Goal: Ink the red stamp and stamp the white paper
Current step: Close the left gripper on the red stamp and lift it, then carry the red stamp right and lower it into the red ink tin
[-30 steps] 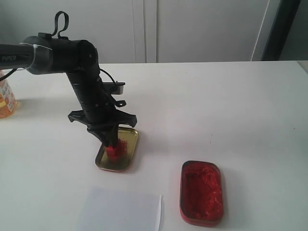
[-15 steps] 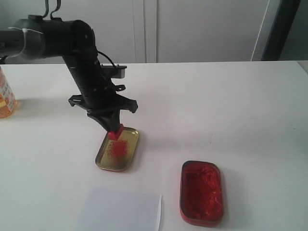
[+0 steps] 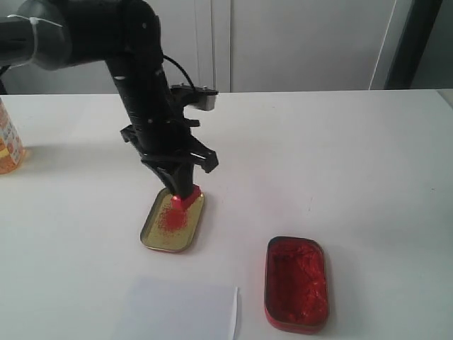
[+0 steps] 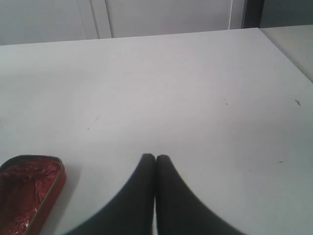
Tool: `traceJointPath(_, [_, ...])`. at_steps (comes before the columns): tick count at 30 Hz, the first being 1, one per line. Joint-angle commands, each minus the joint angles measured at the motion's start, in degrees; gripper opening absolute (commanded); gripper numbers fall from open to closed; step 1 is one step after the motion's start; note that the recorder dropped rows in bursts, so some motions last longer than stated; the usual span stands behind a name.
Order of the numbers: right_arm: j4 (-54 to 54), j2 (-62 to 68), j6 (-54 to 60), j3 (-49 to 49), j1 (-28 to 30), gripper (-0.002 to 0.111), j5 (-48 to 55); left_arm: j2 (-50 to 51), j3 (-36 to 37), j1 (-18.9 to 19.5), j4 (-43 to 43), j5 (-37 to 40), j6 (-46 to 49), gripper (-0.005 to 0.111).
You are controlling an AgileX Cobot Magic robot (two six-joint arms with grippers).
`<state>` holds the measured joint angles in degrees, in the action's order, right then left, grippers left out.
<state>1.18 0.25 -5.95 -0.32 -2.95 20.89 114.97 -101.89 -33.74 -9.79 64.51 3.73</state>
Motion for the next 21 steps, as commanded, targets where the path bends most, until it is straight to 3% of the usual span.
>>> traceJointPath(1, [0.05, -0.25, -0.33, 0.32, 0.15, 0.000, -0.83, -0.91, -1.52, -4.93, 0.55, 3.52, 1.17, 0.000])
traceJointPath(10, [0.05, -0.25, -0.33, 0.32, 0.15, 0.000, -0.83, -0.91, -1.52, -13.61, 0.55, -1.76, 0.73, 0.000])
traceJointPath(21, [0.05, -0.25, -0.33, 0.32, 0.15, 0.000, -0.83, -0.27, -1.52, -16.38, -1.14, -12.83, -6.71, 0.000])
